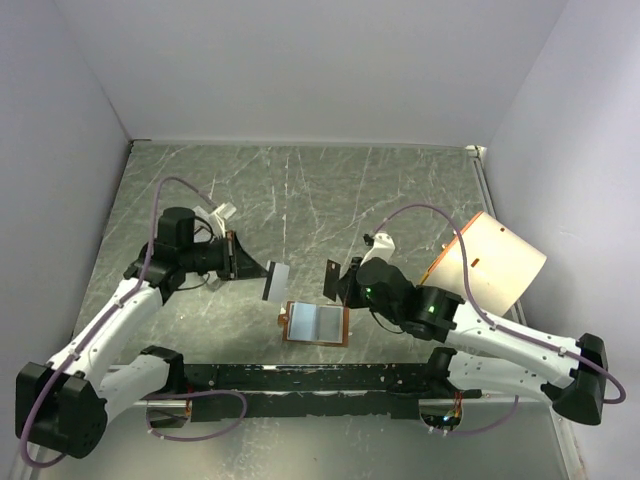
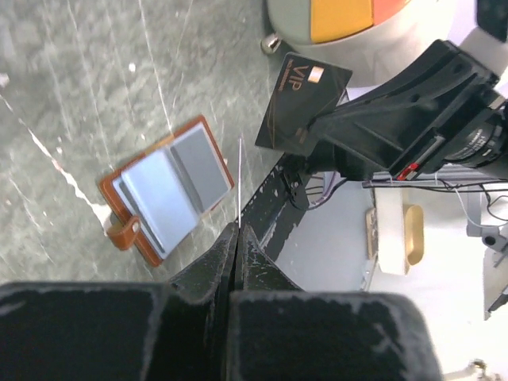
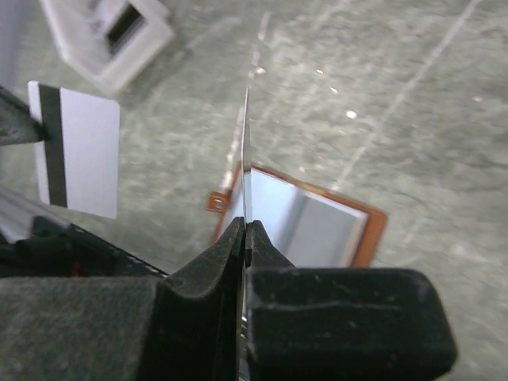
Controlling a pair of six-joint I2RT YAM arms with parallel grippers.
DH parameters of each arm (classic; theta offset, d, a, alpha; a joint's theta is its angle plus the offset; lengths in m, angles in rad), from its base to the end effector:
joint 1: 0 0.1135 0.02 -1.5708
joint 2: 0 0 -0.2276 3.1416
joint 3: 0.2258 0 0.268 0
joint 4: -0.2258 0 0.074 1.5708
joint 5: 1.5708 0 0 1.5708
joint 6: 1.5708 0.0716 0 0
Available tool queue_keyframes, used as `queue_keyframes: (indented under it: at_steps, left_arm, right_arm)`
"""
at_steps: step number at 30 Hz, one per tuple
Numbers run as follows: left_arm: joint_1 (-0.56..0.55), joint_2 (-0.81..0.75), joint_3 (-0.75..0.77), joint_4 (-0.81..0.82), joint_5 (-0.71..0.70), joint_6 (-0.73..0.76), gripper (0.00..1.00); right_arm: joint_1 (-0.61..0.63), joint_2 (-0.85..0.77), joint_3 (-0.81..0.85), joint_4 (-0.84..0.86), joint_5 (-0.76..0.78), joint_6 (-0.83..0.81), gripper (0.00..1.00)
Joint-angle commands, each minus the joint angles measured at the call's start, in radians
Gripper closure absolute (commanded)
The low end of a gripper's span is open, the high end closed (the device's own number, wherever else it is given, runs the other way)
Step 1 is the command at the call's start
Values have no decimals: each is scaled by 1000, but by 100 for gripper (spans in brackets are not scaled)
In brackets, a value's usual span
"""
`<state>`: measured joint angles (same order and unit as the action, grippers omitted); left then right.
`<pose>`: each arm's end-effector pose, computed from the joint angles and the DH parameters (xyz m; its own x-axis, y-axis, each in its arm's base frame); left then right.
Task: Put the credit cards into the card holder
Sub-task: Pick up the credit card from the storage box, then insert the credit card into the card holder.
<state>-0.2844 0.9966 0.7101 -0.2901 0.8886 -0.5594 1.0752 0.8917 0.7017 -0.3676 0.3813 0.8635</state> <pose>0.2376 -0.1274 0.2234 -0.8688 -0.0946 -0.4860 0.4016 0.4394 -0.8035 0.1490 0.2196 0.2259 -0.6700 0.2442 -0.7010 -0.2417 0.8211 0.5170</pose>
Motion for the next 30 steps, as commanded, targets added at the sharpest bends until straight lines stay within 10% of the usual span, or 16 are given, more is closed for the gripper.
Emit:
queue_keyframes:
  at_steps: [1, 10, 30]
  left_arm:
    - [-52, 8, -86, 153, -62, -140, 93]
    - [-293, 186, -230, 482, -174, -348, 93]
    - [-453, 430, -225, 576, -389, -416, 93]
  right_arm:
    - [-1, 42, 71, -236, 54, -24, 100]
    - [-4, 121, 49, -251, -55, 12, 100]
    - [-20, 163, -102, -171, -118, 54, 100]
